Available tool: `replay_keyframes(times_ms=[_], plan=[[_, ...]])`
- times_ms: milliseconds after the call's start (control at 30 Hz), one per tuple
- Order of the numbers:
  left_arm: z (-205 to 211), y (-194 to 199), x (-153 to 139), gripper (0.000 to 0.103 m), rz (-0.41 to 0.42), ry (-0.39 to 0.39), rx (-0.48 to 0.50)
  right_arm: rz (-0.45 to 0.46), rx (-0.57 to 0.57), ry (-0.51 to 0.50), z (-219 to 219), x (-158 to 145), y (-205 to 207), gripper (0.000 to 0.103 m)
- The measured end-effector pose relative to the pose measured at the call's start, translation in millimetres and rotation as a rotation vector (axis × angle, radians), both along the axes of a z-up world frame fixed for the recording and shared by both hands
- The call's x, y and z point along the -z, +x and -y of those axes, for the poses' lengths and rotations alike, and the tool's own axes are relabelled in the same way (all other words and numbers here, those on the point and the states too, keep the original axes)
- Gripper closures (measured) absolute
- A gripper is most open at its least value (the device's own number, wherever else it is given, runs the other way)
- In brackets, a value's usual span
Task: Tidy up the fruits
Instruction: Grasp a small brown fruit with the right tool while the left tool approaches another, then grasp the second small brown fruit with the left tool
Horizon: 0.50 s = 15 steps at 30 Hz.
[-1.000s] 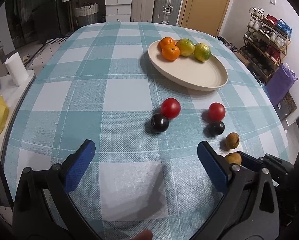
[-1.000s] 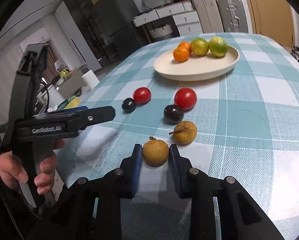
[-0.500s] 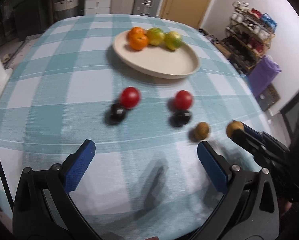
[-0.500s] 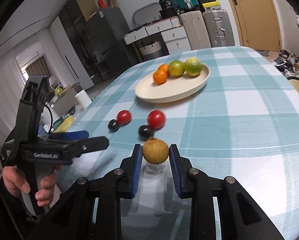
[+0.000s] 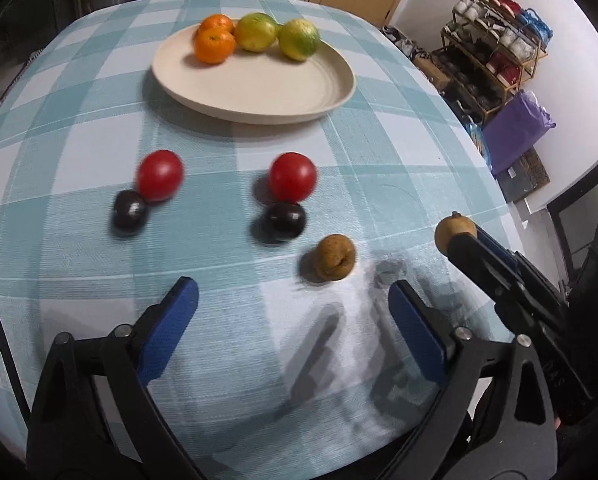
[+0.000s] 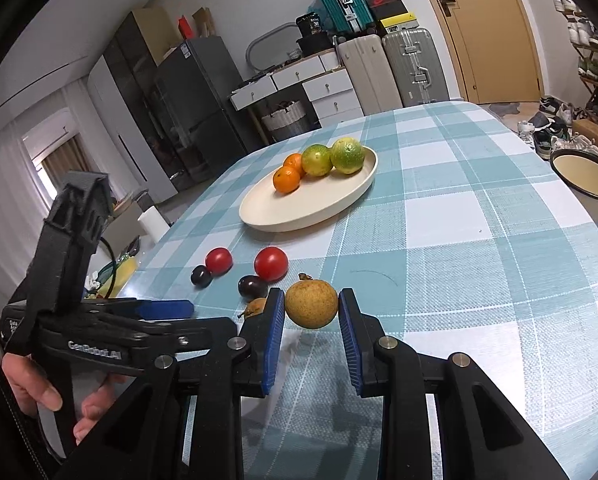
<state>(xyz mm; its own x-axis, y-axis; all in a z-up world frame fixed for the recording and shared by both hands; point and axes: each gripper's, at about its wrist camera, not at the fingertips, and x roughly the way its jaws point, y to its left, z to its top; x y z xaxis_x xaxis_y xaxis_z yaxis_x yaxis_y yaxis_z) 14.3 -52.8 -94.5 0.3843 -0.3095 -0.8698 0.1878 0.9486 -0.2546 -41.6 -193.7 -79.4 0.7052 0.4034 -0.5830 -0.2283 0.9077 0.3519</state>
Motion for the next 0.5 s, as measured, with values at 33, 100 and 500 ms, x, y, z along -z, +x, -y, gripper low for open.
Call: replay_keyframes(times_ms=[33, 100, 500], plan=[[3.2, 0.7, 0.3, 0.014, -0.001, 0.007, 0.003, 0.001, 0.001, 0.003, 1.5, 0.5, -0.5, 0.075], [10.7, 2.0, 0.6, 0.017, -0.003, 0.015, 0.01, 0.002, 0.006, 0.013, 4.6, 1.4, -2.9, 0.075], [25.0, 8.8, -3.2, 0.06, -0.006, -0.007, 0.026, 0.024, -0.015, 0.054, 15.2, 5.7, -10.5, 0.075]])
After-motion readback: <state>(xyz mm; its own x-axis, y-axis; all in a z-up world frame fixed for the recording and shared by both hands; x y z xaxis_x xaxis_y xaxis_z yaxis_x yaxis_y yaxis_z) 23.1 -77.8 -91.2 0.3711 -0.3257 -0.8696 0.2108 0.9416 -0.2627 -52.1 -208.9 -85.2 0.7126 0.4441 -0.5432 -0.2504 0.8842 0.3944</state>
